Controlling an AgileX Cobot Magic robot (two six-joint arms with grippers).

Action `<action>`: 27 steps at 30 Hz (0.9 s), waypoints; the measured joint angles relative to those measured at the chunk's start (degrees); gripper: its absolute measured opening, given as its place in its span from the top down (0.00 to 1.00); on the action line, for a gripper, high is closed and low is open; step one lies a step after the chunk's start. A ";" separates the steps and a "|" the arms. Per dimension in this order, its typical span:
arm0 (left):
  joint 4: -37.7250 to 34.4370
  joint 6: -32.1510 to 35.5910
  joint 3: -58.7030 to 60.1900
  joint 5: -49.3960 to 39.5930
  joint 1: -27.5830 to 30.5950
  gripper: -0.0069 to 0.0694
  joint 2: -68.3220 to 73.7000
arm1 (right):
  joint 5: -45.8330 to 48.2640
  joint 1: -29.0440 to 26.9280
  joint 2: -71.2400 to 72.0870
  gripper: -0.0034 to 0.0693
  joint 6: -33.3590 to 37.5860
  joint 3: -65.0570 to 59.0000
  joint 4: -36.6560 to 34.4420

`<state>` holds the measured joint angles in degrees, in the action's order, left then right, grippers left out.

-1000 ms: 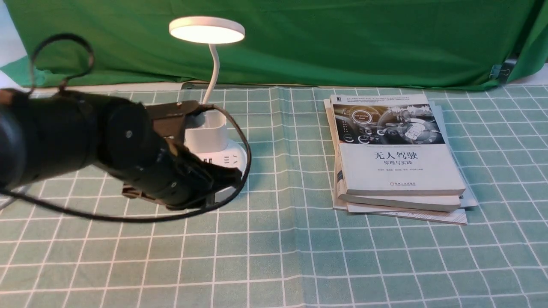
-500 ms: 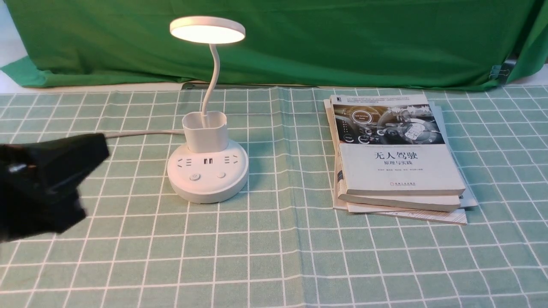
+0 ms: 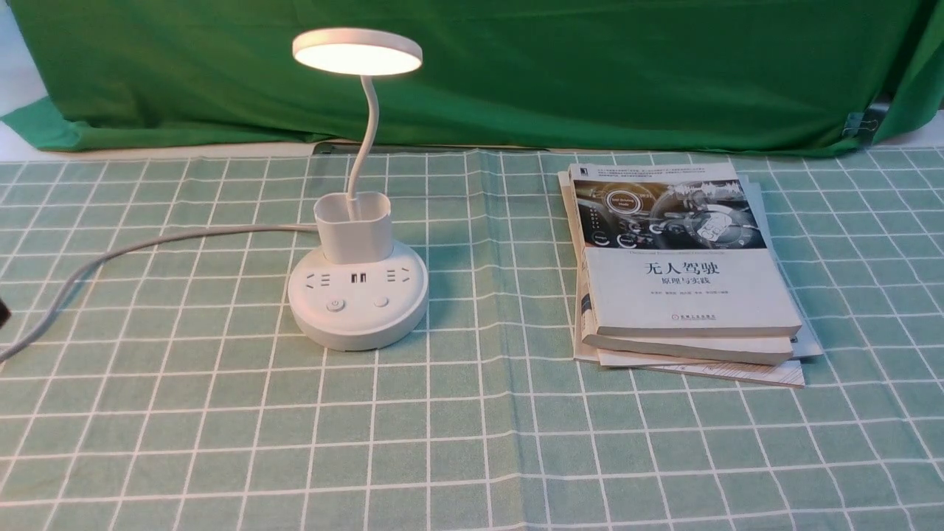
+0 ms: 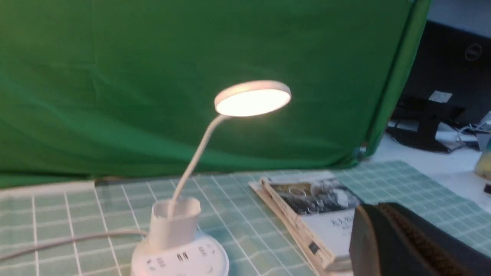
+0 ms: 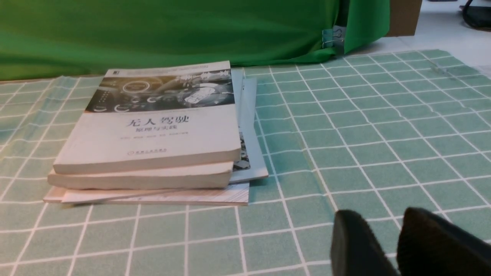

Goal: Turn on the table lamp.

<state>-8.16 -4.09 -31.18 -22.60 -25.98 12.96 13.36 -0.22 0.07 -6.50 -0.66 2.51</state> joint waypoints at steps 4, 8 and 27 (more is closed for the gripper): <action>3.40 0.00 6.93 1.37 1.33 0.90 -5.78 | 0.00 0.00 0.00 0.62 0.00 0.00 0.00; 4.86 0.00 17.77 14.82 9.37 0.90 -11.38 | 0.00 0.00 0.00 0.62 0.00 0.00 0.00; -0.32 2.62 31.55 8.01 24.70 0.90 -13.11 | -0.04 0.00 0.07 0.62 0.00 0.00 0.00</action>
<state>-8.48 -1.47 0.37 -14.59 -1.28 -0.15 13.32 -0.22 0.13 -6.50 -0.66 2.51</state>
